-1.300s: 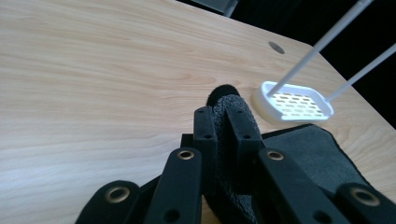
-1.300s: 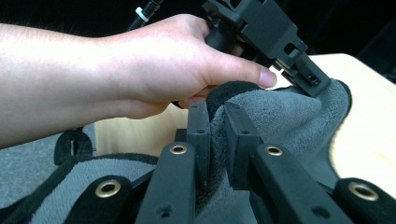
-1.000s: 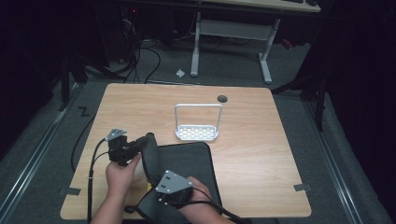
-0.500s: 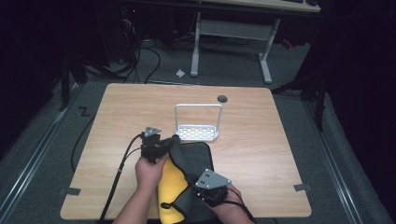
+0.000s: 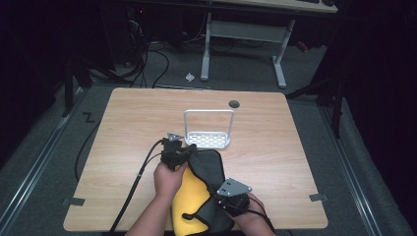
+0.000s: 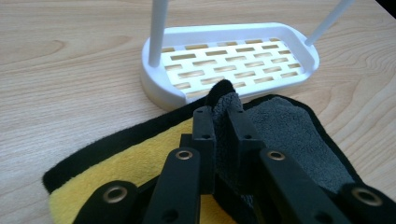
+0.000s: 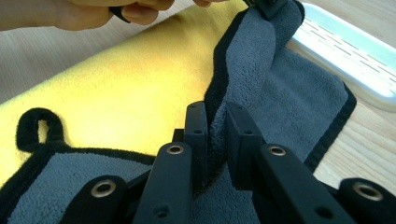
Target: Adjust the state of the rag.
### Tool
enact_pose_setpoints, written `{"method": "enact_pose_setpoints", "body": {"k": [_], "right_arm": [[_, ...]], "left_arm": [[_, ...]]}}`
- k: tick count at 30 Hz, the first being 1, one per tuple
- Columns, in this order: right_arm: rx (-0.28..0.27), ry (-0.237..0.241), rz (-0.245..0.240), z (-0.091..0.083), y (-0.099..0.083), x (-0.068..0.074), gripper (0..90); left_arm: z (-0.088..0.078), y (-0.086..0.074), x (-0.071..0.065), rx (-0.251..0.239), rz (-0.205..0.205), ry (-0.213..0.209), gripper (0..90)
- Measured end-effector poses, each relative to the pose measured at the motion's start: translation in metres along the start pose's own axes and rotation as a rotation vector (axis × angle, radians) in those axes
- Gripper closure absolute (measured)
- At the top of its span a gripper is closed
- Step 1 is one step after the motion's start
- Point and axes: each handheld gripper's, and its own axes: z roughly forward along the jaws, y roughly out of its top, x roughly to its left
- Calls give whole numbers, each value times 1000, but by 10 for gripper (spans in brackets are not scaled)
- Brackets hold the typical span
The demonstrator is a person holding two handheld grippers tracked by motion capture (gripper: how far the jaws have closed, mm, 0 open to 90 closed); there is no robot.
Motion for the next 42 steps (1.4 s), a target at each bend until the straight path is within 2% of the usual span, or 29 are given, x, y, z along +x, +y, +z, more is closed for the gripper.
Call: {"method": "enact_pose_setpoints", "body": {"k": [5,9,12,14,18,21,23,26,28,30,34,36,40,42], "right_arm": [[10,-13,-15,-5,-2,-1,797],[21,-30,-11,-10,-6,-6,770],[39,-49,4,-12,-14,-12,696],[30,-61,17,-15,-17,-16,660],[-12,-75,65,-24,-19,-25,655],[-33,-81,83,-30,-19,-27,659],[-37,-81,78,-31,-18,-27,676],[-31,-72,69,-29,-18,-26,742],[-14,-56,60,-27,-18,-25,828],[3,-41,57,-24,-18,-25,897],[42,-30,52,-16,-21,-26,900],[68,-40,50,-11,-24,-27,897],[82,-56,73,-4,-25,-32,840],[79,-62,87,-1,-23,-34,817]], "left_arm": [[3,6,-10,-8,15,-15,823],[13,7,-21,-2,29,-34,795],[21,7,-31,-12,55,-77,703],[21,8,-34,-31,41,-113,624],[13,9,-37,-62,43,-161,507],[0,9,-33,-95,37,-191,474],[-10,5,-28,-109,44,-192,474],[-25,-7,-15,-97,68,-163,499],[-35,-19,-5,-73,72,-155,577],[-49,-40,5,-45,82,-145,667],[-66,-72,14,5,121,-131,741],[-72,-86,17,2,130,-124,742],[-75,-99,19,-28,111,-133,724],[-73,-99,16,-18,130,-133,694]]}}
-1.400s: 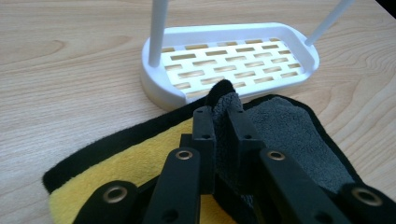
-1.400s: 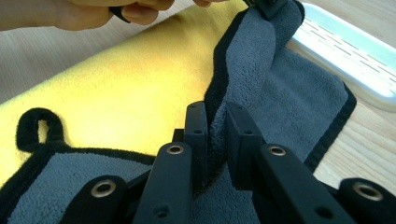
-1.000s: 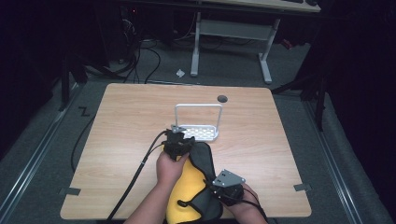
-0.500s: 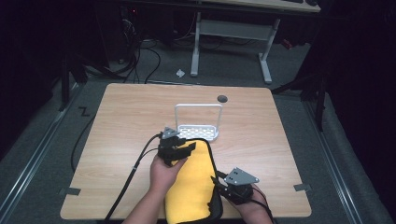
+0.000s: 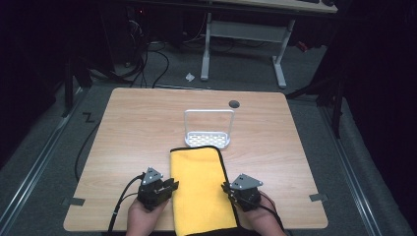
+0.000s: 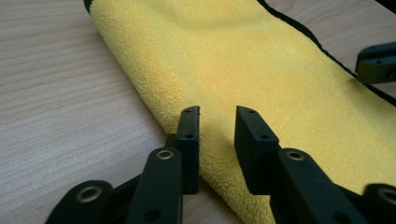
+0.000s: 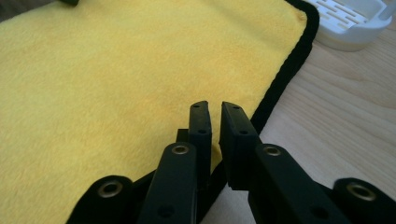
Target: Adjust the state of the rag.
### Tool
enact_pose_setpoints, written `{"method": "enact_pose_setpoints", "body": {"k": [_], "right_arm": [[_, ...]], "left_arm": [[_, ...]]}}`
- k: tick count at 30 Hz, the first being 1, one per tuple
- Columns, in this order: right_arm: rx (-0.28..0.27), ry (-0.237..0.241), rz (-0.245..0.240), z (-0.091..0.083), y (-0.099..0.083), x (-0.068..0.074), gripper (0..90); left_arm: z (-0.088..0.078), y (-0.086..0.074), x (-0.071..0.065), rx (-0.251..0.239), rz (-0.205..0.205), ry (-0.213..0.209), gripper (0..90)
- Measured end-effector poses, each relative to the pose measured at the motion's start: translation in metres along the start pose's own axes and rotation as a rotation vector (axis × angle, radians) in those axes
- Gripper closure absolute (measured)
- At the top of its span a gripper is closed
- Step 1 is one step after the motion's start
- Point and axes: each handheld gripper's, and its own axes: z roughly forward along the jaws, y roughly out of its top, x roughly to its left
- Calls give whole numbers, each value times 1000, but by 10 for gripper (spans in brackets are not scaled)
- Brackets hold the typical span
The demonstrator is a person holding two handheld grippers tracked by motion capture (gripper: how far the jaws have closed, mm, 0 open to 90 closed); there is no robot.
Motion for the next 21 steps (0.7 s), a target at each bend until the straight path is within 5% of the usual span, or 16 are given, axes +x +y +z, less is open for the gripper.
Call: {"method": "enact_pose_setpoints", "body": {"k": [4,9,13,21], "right_arm": [[0,-14,25,11,11,-6,764],[26,-13,78,38,30,-23,780],[65,-10,88,56,34,-28,780],[68,-12,50,44,24,-22,779]], "left_arm": [[3,7,-3,-20,27,-1,671],[17,12,-2,49,92,52,720],[19,10,1,50,94,52,739],[17,6,-3,53,105,7,726]]}}
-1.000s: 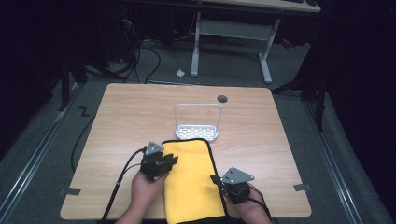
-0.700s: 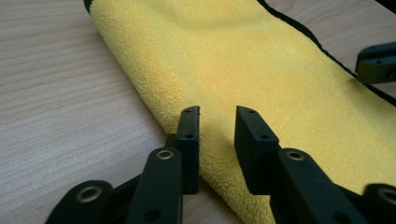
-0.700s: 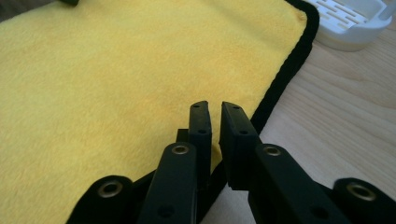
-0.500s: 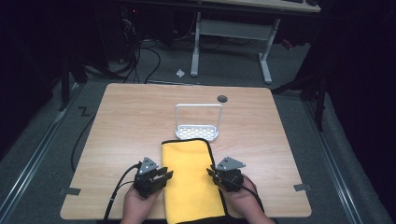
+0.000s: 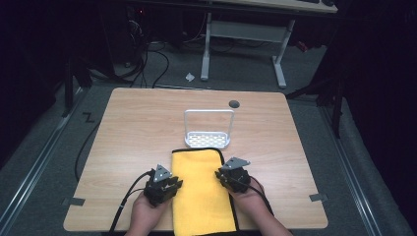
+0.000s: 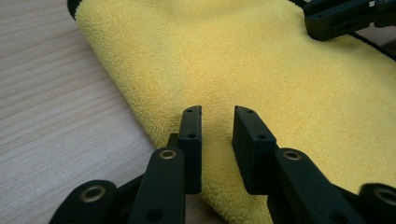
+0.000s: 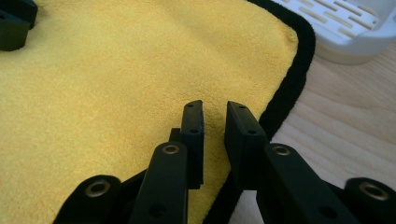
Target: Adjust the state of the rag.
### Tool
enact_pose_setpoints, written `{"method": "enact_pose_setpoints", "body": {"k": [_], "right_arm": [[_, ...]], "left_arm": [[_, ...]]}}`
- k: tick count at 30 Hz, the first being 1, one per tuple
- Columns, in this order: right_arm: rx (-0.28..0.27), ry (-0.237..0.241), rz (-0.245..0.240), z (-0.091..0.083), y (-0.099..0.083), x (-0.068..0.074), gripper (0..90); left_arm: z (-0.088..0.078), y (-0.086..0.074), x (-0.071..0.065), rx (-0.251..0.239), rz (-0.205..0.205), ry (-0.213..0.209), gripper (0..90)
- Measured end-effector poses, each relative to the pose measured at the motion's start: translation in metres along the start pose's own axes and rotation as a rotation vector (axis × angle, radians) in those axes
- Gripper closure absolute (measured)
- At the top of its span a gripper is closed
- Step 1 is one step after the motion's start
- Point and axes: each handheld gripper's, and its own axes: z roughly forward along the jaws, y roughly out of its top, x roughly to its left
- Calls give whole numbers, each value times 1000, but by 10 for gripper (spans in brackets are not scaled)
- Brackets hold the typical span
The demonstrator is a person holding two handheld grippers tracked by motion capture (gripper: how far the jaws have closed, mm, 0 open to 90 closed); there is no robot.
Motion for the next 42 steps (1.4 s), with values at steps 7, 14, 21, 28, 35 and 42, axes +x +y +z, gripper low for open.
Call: {"method": "enact_pose_setpoints", "body": {"k": [7,14,21,28,35,42], "right_arm": [[-4,32,13,-18,-19,1,775],[-6,70,14,-36,-36,2,777],[-9,59,-6,-37,-37,5,773],[-11,65,-3,-36,-37,4,766],[-5,71,-3,-36,-37,4,767],[-10,76,-4,-36,-37,3,755]], "left_arm": [[-2,-4,-11,8,6,-64,705],[-4,-9,-20,5,26,-94,704],[-5,-10,-20,-1,19,-100,694],[-10,1,-7,-66,-20,-50,610],[9,25,21,-53,-123,-25,479],[35,42,39,-5,-212,-32,432]]}}
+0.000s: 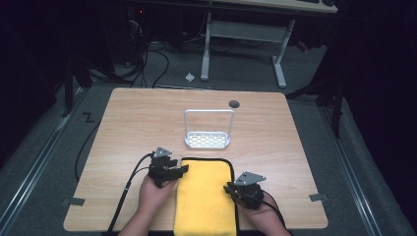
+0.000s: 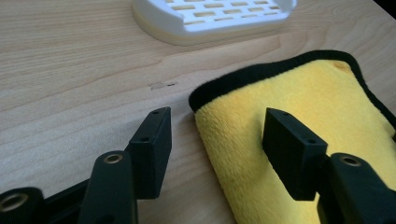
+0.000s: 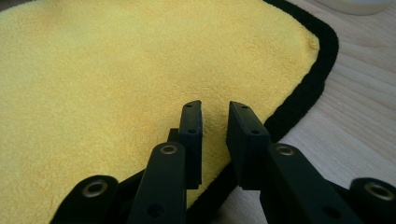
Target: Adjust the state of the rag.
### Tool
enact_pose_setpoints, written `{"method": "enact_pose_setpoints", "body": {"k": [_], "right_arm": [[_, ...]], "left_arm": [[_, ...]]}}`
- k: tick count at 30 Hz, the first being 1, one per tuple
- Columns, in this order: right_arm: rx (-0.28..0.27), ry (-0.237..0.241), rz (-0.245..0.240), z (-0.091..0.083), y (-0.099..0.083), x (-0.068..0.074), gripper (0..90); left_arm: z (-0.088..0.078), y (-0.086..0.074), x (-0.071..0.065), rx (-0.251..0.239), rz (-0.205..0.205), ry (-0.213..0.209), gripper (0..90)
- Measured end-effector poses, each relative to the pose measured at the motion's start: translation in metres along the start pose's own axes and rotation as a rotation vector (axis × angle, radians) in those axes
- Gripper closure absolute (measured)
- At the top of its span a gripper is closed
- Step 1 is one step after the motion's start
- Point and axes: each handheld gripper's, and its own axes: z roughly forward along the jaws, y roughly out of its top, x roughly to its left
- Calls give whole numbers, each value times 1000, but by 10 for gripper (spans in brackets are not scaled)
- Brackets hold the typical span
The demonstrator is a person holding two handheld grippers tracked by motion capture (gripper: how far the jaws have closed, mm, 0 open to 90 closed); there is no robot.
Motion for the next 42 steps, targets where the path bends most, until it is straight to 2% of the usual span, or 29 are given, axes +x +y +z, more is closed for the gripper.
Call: {"method": "enact_pose_setpoints", "body": {"k": [4,6,9,11,15,17,19,21,23,26,27,34,36,42], "right_arm": [[-1,10,12,0,0,-1,740],[-8,30,42,-1,2,-3,707],[-75,-22,76,-5,12,-9,643],[-82,-53,90,-1,21,-16,592],[-63,-113,144,18,36,-34,476],[-34,-111,174,29,38,-40,450],[-5,-110,175,38,38,-41,442],[3,-100,172,41,37,-39,436],[3,-98,168,40,36,-39,441],[-7,-90,168,38,33,-37,488],[-17,-91,156,38,32,-37,519],[-39,-51,183,38,30,-32,728],[-40,-37,190,37,29,-32,762],[-39,-42,174,38,30,-29,792]], "left_arm": [[4,0,1,8,-22,-8,569],[5,-2,-1,9,-5,-10,640],[7,-5,-3,1,32,-10,741],[7,-7,-4,-14,50,-12,778],[7,-9,-4,-27,52,-15,793],[7,-10,-3,-30,50,-17,791],[7,-10,-3,-30,43,-24,786],[6,-11,-1,-34,27,-35,775],[6,-11,-1,-34,18,-41,762],[5,-12,-2,-33,28,-34,762],[5,-12,-2,-33,30,-34,762],[4,-13,-2,-34,24,-39,765],[4,-13,-2,-33,28,-35,766],[4,-13,-3,-34,34,-26,766]]}}
